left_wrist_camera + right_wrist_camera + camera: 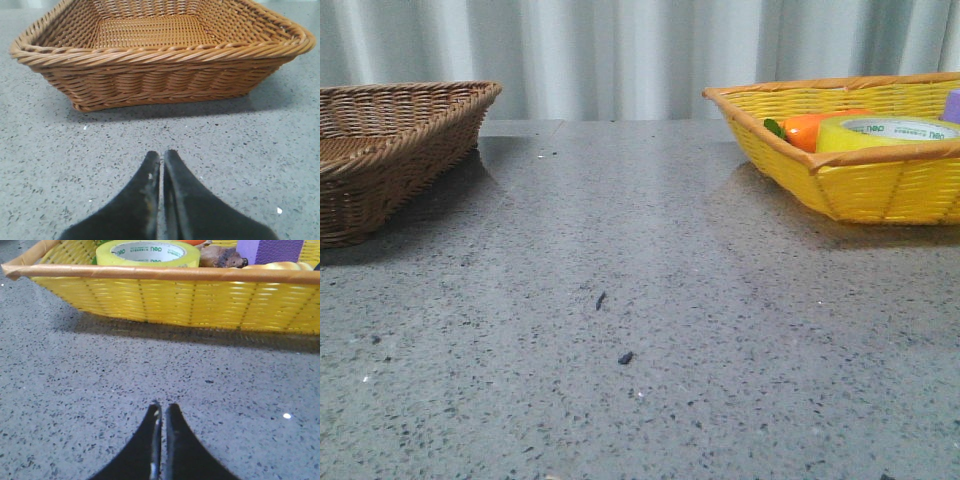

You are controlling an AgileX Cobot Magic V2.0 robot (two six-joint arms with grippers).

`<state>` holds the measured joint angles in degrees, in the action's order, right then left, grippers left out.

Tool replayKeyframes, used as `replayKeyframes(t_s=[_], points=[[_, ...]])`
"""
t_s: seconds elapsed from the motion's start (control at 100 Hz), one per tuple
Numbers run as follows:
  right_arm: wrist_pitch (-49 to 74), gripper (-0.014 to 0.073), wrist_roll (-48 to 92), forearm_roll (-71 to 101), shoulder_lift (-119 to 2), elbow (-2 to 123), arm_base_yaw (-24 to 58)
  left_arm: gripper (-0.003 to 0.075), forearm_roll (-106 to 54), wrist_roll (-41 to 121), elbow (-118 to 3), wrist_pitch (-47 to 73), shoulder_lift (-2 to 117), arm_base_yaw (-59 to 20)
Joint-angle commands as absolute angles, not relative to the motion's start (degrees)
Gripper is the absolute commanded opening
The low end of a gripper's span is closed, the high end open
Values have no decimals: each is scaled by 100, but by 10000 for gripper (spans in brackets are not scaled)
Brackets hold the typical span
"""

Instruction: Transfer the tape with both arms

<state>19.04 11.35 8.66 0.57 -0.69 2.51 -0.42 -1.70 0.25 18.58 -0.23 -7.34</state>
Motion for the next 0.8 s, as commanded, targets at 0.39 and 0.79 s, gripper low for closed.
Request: replayKeyframes(t_s=[0.39, 0.79], points=[[1048, -62, 1189, 805, 165, -196, 217, -20, -153, -228, 72, 1337, -189, -712], [155, -62, 1189, 1872, 165, -196, 217, -20, -2756, -228, 72, 576, -189, -712]])
